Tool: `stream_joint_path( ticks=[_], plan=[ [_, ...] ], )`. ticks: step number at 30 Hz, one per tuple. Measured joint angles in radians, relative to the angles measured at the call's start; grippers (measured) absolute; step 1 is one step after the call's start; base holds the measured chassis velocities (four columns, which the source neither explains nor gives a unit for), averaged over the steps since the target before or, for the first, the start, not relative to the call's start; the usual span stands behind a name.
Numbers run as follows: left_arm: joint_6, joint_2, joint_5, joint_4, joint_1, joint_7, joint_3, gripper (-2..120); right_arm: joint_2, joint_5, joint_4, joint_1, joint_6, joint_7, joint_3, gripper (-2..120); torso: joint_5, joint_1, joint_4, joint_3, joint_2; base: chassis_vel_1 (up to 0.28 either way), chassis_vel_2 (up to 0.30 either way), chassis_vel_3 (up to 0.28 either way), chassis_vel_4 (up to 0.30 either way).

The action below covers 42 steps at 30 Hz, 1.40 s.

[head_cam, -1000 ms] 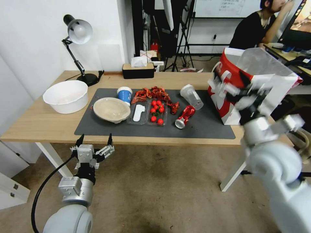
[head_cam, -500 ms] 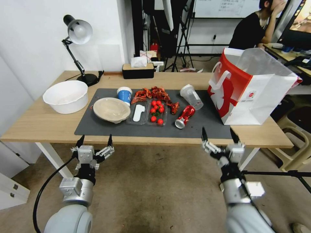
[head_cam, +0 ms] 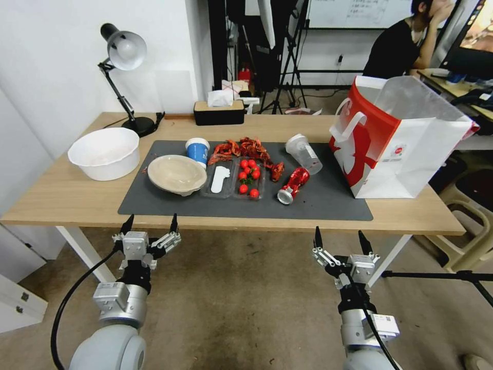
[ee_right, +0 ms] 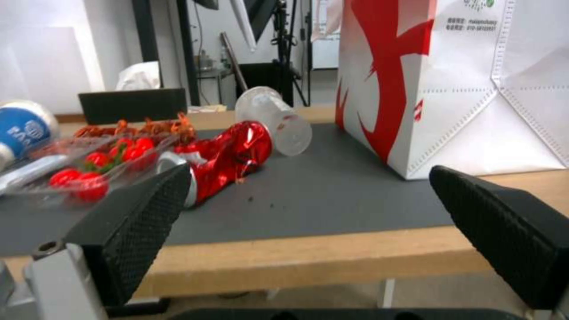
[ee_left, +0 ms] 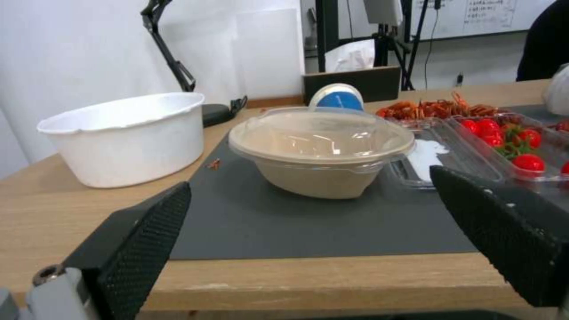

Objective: Pick up the trash from the table and place it into the takeout bag.

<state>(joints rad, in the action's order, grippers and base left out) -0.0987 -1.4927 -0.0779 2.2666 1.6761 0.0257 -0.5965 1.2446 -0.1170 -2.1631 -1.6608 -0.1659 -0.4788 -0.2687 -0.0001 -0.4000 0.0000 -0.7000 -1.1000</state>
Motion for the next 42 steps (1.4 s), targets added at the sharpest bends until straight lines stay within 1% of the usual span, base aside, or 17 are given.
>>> stream_joint_path(
  ticks=[4,6,8,10,12,14,16,18,20,22,29,35,37,38,41,42],
  plan=[
    [0.000,0.001,0.000,0.000,0.001,0.000,0.000,100,0.001,-0.031,0.004,0.057,0.044,-0.023,0.016,100,0.0001,0.000,0.0000,0.000,0.000,0.000,0.000,0.000,0.000],
    [0.000,-0.001,0.001,0.000,0.002,0.000,0.001,100,0.001,-0.088,0.016,0.129,0.095,-0.041,0.037,100,0.0002,0.000,0.0001,0.000,0.000,0.000,0.000,0.000,0.000],
    [0.000,-0.001,0.001,0.001,0.003,0.000,0.001,100,0.000,-0.101,0.020,0.146,0.107,-0.044,0.042,100,0.0001,0.000,0.0001,0.000,0.000,0.000,0.000,0.000,0.000],
    [0.001,-0.002,0.003,0.002,0.005,0.000,0.002,100,-0.002,-0.150,0.052,0.233,0.154,-0.053,0.075,100,0.0000,0.000,-0.0001,0.000,0.000,0.000,0.000,0.000,0.000],
    [0.001,-0.002,0.004,0.002,0.005,0.000,0.002,100,-0.002,-0.156,0.058,0.246,0.160,-0.054,0.081,100,0.0002,0.000,0.0000,0.000,0.000,0.000,0.000,0.000,0.000],
    [0.001,-0.001,0.005,0.003,0.005,0.000,0.000,100,0.001,-0.199,0.104,0.338,0.200,-0.069,0.121,100,-0.0002,0.000,0.0001,0.000,0.000,0.000,0.000,0.000,0.000],
    [0.001,-0.001,0.005,0.003,0.005,0.000,-0.001,100,0.003,-0.208,0.118,0.358,0.209,-0.074,0.131,100,-0.0001,0.000,0.0000,0.000,0.000,0.000,0.000,0.000,0.000],
    [0.001,-0.001,0.005,0.002,0.004,0.000,-0.004,100,0.014,-0.234,0.185,0.442,0.239,-0.099,0.174,100,0.0000,0.000,0.0002,0.000,0.000,0.000,0.000,0.000,0.000],
    [0.001,-0.001,0.005,0.002,0.004,0.000,-0.005,100,0.016,-0.236,0.194,0.453,0.243,-0.104,0.179,100,-0.0001,0.000,0.0001,0.000,0.000,0.000,0.000,0.000,0.000],
    [0.001,-0.002,0.006,-0.001,0.004,0.000,-0.007,100,0.032,-0.247,0.243,0.512,0.270,-0.130,0.213,99,0.0000,0.000,0.0000,0.000,0.000,0.000,0.000,0.000,0.000],
    [0.004,-0.003,0.007,-0.011,0.003,0.000,-0.008,100,0.077,-0.249,0.306,0.592,0.326,-0.181,0.255,99,-0.0001,0.000,0.0001,0.000,0.000,0.000,0.000,0.000,0.000],
    [0.010,-0.003,0.008,-0.017,0.003,0.000,-0.010,100,0.093,-0.249,0.324,0.610,0.361,-0.210,0.264,97,0.0000,0.000,0.0000,0.000,0.000,0.000,0.000,0.000,0.000],
    [0.013,-0.003,0.008,-0.020,0.003,0.000,-0.010,100,0.097,-0.248,0.331,0.617,0.373,-0.220,0.264,91,0.0000,0.000,0.0000,0.000,0.000,0.000,0.000,0.000,0.000],
    [0.013,-0.003,0.008,-0.020,0.003,0.000,-0.010,100,0.097,-0.248,0.331,0.617,0.373,-0.220,0.264,91,0.0000,0.000,0.0000,0.000,0.000,0.000,0.000,0.000,0.000],
    [0.018,-0.004,0.008,-0.025,0.003,0.000,-0.010,100,0.101,-0.248,0.341,0.626,0.380,-0.228,0.263,78,0.0000,0.000,0.0000,0.000,0.000,0.000,0.000,0.000,0.000],
    [0.018,-0.004,0.008,-0.025,0.003,0.000,-0.010,100,0.101,-0.248,0.341,0.626,0.380,-0.228,0.263,78,0.0000,0.000,0.0000,0.000,0.000,0.000,0.000,0.000,0.000]
  ],
)
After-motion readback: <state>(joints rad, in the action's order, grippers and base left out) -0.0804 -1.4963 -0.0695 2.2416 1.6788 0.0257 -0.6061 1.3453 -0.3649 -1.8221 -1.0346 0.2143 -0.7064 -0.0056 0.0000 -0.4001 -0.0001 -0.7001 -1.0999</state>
